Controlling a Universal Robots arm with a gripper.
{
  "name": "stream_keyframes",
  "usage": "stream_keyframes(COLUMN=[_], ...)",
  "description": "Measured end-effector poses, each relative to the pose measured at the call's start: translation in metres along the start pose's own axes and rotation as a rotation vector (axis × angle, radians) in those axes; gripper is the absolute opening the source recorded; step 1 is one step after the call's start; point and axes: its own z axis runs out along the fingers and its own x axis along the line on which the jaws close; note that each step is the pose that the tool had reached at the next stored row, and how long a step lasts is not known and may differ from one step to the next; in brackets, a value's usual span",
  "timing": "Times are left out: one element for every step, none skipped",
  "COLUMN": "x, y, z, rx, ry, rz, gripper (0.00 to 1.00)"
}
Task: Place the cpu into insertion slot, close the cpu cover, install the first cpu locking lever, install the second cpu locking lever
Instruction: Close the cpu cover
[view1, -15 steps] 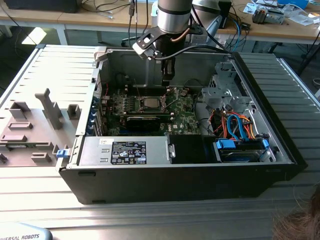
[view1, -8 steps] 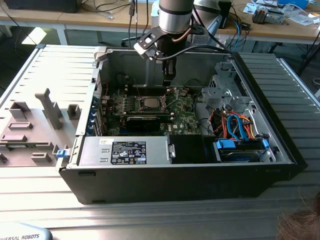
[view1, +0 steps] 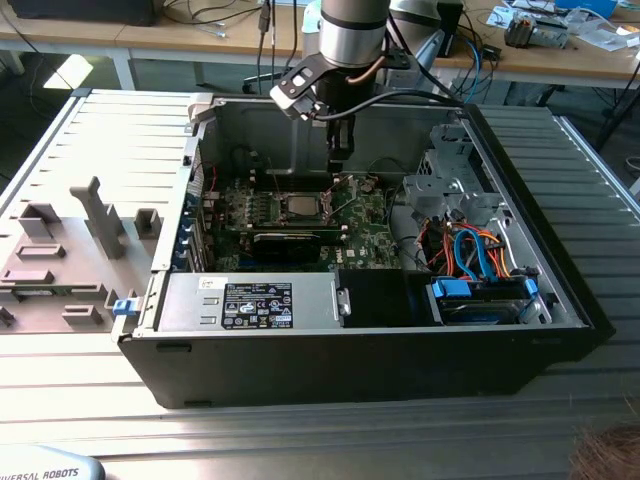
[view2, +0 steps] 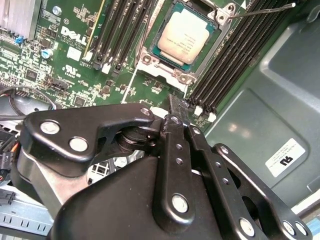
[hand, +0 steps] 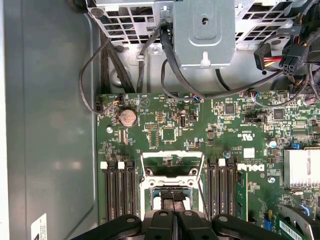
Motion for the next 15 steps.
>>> stream_keyframes(x=[0.0000,0.0000,0.0000,0.0000,0.0000,0.0000,0.0000,0.0001,0.0001,0.0001,0.0001,0.0001,0.0001,0.0002,0.0002], y=[0.0003,0.0006,0.0009,0.0014,0.0022,0.0028,0.0032,0.0039,0.0043,0.0046,0.0050,0.0054,0.0058,0.0059,0.0062], z=[0.0000,0.0000,0.0000,0.0000,0.0000,0.0000,0.0000,0.0000,0.0000,0.0000,0.0000,0.0000,0.0000,0.0000,0.0000], rx=[0.0000,0.0000,0.0000,0.0000,0.0000,0.0000,0.0000,0.0000,0.0000,0.0000,0.0000,0.0000,0.0000,0.0000,0.0000], ry=[0.0000,0.0000,0.0000,0.0000,0.0000,0.0000,0.0000,0.0000,0.0000,0.0000,0.0000,0.0000,0.0000,0.0000,-0.0001], rz=[0.000,0.000,0.000,0.000,0.000,0.000,0.000,0.000,0.000,0.000,0.000,0.000,0.000,0.000,0.000], gripper=[0.11,0.11,0.11,0.11,0.11,0.11,0.11,0.11,0.11,0.11,0.11,0.11,0.11,0.11,0.11])
